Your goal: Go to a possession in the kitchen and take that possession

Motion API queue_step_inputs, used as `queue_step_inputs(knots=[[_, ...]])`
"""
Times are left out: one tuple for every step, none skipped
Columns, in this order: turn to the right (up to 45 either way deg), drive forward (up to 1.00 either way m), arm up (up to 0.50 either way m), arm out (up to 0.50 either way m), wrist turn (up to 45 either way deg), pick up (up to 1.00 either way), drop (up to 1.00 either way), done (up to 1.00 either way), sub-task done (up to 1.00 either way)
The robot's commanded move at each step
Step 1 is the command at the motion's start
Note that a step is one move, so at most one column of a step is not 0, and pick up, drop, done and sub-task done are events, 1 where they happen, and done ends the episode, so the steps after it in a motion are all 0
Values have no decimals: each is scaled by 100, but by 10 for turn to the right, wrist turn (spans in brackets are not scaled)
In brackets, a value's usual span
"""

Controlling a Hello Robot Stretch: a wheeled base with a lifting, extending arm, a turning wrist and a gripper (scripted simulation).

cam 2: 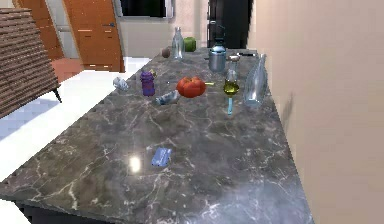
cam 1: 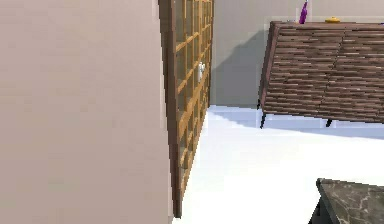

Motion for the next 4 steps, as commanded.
queue_step_inputs(knots=[[0,0,38,0,0,0,0,0,0],[0,0,0,18,0,0,0,0,0],[0,0,0,0,450,0,0,0,0],[0,0,0,0,450,0,0,0,0]])
